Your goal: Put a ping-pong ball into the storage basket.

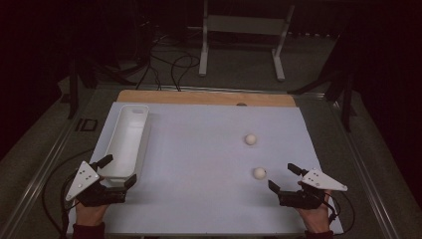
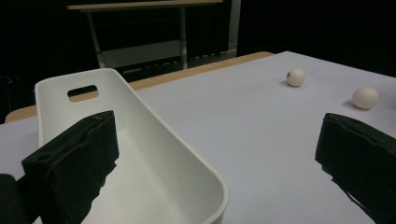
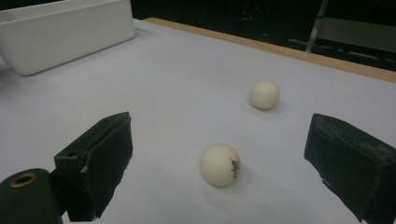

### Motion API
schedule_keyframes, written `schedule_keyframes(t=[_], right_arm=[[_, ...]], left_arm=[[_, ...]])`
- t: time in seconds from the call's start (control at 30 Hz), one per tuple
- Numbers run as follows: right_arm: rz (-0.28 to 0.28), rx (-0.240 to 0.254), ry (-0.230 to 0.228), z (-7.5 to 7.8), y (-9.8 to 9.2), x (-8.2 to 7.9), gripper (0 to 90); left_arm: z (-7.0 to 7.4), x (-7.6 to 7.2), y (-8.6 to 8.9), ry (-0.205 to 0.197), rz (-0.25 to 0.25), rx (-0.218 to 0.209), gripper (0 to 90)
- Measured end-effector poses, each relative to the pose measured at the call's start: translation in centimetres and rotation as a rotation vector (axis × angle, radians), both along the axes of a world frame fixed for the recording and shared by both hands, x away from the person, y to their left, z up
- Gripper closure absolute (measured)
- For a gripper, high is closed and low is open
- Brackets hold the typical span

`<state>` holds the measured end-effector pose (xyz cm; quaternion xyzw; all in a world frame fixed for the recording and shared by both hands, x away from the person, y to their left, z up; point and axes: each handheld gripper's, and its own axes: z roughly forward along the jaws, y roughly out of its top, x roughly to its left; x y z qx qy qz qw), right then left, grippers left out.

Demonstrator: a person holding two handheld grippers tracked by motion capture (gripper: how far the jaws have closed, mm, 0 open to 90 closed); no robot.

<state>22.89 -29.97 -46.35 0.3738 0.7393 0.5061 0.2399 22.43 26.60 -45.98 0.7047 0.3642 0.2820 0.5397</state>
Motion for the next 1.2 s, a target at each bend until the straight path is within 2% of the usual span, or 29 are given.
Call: schedule_keyframes(t=[0.23,0.67,0.9,1.03,1.1,1.2], right_arm=[[-0.008,0.002,-0.008,0.5,0.1,0.0,7.1],[-0.013,-0.025,-0.009,1.7,0.1,0.0,7.1],[-0.022,-0.025,-0.018,2.5,0.0,0.2,7.1],[-0.023,-0.027,-0.019,2.6,0.0,0.3,7.1],[-0.024,-0.011,-0.012,2.7,-0.1,0.6,7.1],[-0.027,-0.019,-0.005,2.8,0.0,0.8,7.1]], left_arm=[[-0.2,0.0,-0.1,0.004,-0.001,0.004,0.0],[-0.1,-0.3,-0.1,-0.007,0.018,-0.001,0.0],[-0.2,-0.5,-0.5,-0.014,0.025,0.021,0.0],[-0.2,-0.4,-0.6,-0.013,0.022,0.017,0.0],[-0.3,-0.5,-0.6,-0.012,0.017,0.005,0.0],[-0.3,-0.4,-0.7,-0.012,0.017,0.006,0.0]])
